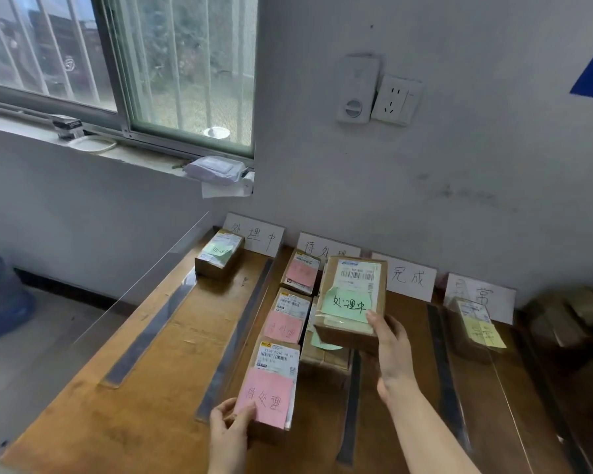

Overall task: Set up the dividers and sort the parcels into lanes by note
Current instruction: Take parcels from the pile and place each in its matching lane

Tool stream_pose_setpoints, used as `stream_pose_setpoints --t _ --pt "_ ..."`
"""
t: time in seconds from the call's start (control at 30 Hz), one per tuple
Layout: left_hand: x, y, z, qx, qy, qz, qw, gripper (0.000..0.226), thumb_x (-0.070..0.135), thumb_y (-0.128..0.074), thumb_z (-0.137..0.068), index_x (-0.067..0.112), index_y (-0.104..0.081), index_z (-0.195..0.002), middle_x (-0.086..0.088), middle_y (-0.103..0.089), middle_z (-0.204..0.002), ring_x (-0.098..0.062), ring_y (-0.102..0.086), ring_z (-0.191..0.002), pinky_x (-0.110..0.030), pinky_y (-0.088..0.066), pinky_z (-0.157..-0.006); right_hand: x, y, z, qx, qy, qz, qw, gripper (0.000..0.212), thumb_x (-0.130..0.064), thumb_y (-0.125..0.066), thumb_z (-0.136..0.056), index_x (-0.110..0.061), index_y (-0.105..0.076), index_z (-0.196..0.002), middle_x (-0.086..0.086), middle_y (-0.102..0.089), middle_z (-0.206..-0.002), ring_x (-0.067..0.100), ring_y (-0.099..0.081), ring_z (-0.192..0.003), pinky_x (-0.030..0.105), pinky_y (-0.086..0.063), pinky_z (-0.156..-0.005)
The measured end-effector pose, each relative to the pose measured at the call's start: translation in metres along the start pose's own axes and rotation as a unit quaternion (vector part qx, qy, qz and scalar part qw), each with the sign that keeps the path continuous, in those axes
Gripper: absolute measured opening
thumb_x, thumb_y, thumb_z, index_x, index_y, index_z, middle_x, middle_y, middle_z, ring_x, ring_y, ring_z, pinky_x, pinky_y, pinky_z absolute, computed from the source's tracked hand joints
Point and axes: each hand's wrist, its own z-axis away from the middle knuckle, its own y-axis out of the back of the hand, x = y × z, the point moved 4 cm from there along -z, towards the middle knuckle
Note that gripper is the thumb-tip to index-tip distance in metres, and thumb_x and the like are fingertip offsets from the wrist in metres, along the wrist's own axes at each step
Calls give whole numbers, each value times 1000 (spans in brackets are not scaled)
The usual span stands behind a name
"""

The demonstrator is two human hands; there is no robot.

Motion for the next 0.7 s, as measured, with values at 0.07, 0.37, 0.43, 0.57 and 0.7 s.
stream_pose_setpoints --t 0.07,0.37,0.43,0.57,0.7 --pt "-4 5 -1 14 -2 -11 1000 31 8 -63 -92 6 -45 -117 -14 -57 -101 -27 -55 -89 -38 -44 -74 3 -1 3 3 -5 0 1000 55 -31 -67 -89 -20 -44 -137 5 -65 -116 17 -63 -102 26 -47 -72" --pt "-11 8 17 77 -10 -178 981 60 38 -62 -92 15 -37 -142 -15 -31 -146 -32 -40 -129 -47 -36 -108 10 6 14 -10 -27 17 999 53 -33 -67 -88 -20 -46 -135 6 -67 -115 22 -63 -106 33 -50 -76" --pt "-14 4 22 53 -19 -231 971 95 38 -77 -80 20 -17 -152 -10 -19 -152 -32 -31 -137 -49 -31 -112 11 9 15 -14 -28 19 999 53 -33 -67 -89 -20 -46 -135 5 -67 -114 21 -64 -105 33 -50 -76" --pt "-23 -3 24 57 -80 -417 903 127 44 -85 -67 27 8 -152 -5 -2 -154 -28 -7 -145 -47 -16 -120 14 13 17 -22 -28 27 999 53 -34 -68 -88 -21 -46 -134 6 -68 -115 21 -64 -105 34 -51 -77" --pt "-22 -11 23 97 -126 -494 855 110 44 -76 -77 26 4 -151 -6 -6 -153 -28 -7 -146 -47 -14 -121 16 18 17 -41 -26 31 998 54 -34 -68 -87 -21 -46 -135 7 -68 -117 22 -64 -106 34 -50 -77"
